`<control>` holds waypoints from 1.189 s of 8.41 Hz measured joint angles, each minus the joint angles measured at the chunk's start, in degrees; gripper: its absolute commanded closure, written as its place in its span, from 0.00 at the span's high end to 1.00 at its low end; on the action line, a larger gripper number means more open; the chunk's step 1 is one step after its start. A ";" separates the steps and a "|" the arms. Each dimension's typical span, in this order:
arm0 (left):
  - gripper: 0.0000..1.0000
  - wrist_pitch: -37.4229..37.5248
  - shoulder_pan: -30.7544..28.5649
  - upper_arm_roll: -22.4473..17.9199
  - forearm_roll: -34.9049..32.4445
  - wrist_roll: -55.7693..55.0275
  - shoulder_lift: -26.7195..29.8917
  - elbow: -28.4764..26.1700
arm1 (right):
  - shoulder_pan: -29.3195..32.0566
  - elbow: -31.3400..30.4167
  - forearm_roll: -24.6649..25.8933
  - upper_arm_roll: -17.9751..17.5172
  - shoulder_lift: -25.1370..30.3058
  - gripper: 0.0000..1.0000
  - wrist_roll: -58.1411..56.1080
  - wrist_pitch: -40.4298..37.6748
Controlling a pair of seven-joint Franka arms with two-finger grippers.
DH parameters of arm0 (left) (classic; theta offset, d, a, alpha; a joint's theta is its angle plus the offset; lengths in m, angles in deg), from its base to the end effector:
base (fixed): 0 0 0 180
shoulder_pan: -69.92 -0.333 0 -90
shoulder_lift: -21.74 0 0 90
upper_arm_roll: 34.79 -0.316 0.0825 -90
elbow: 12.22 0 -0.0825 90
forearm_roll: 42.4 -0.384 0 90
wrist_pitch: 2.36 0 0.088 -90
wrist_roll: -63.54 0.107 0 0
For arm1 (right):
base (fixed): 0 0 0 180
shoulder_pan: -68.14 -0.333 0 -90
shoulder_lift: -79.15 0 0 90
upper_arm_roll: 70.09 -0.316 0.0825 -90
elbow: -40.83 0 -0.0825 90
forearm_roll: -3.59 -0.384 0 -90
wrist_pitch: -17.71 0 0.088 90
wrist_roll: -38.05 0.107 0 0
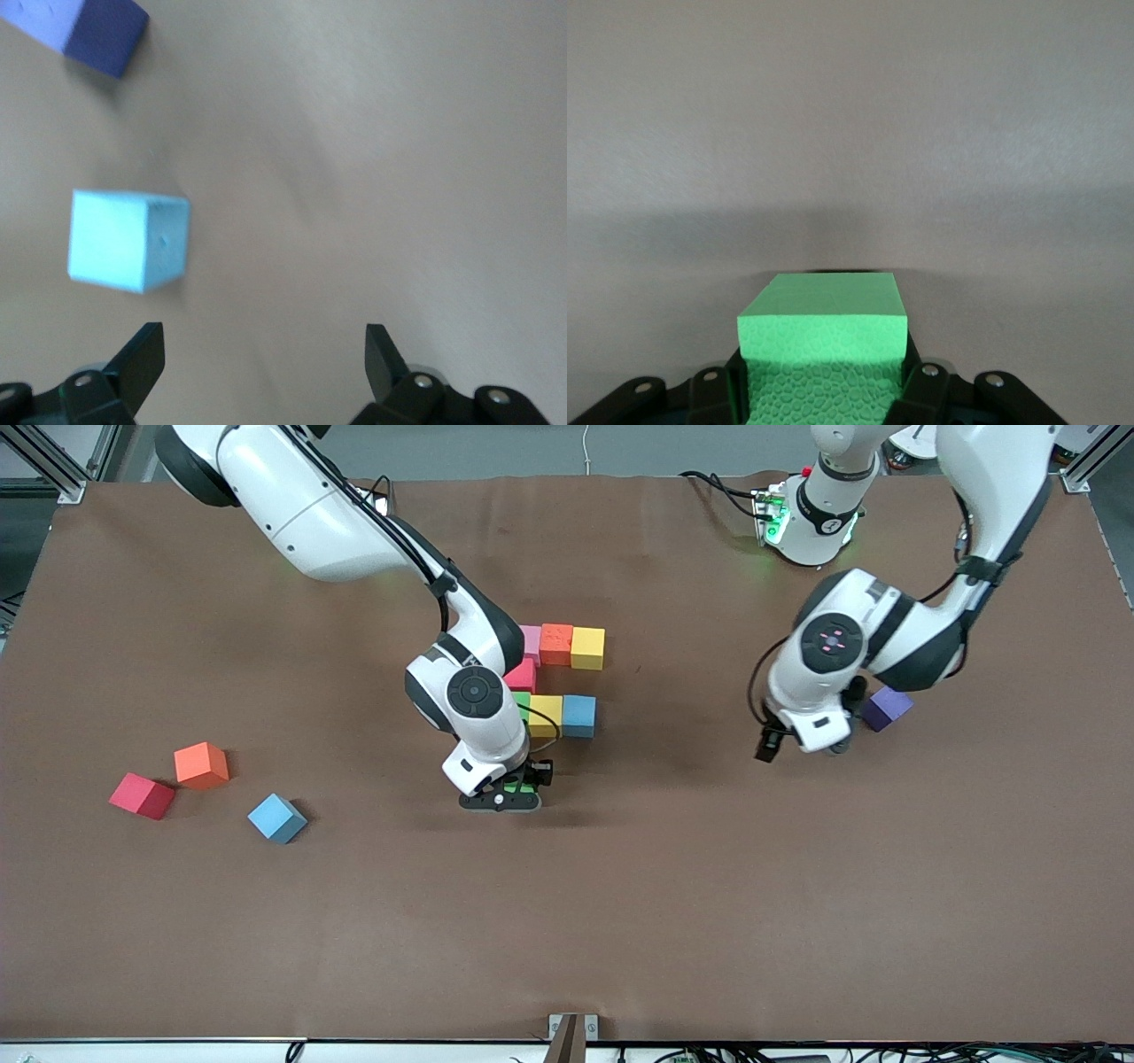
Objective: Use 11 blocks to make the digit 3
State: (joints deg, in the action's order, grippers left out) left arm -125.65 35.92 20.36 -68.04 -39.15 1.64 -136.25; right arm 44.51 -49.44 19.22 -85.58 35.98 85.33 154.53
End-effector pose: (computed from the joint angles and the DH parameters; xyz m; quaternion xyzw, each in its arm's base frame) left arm 0.5084 -0.1752 0.2835 -0.8384 -0.5375 0.0140 0.0898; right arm 0.5690 0.4228 0.2161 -0.9988 0.0149 -0.0390 0.0267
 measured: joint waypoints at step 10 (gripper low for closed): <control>1.00 -16.47 -8.69 0.19 -4.82 3.75 8.78 -21.33 | -0.07 -0.76 1.51 0.97 0.05 0.05 0.80 -0.86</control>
State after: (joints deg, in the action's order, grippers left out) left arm -142.12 27.23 20.55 -72.86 -35.41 10.42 -157.57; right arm 44.43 -50.20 20.72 -84.61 36.04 86.13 153.67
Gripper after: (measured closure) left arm 0.000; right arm 0.401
